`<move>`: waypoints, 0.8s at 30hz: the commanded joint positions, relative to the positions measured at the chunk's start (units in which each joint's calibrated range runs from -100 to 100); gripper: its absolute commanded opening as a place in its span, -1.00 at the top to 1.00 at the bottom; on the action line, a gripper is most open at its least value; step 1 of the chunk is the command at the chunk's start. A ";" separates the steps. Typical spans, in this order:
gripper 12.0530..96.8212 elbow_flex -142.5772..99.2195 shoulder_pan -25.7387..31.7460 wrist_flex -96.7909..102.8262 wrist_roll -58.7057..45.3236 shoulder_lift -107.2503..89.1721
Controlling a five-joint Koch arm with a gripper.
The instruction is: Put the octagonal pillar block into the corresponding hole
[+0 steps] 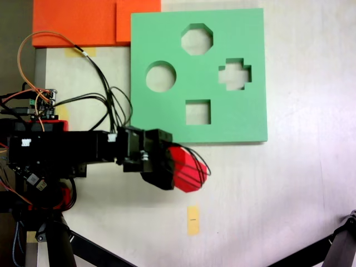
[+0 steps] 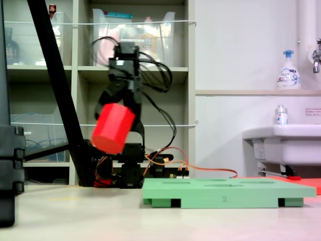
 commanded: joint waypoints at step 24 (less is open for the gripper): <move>0.47 12.55 24.03 14.89 25.40 23.67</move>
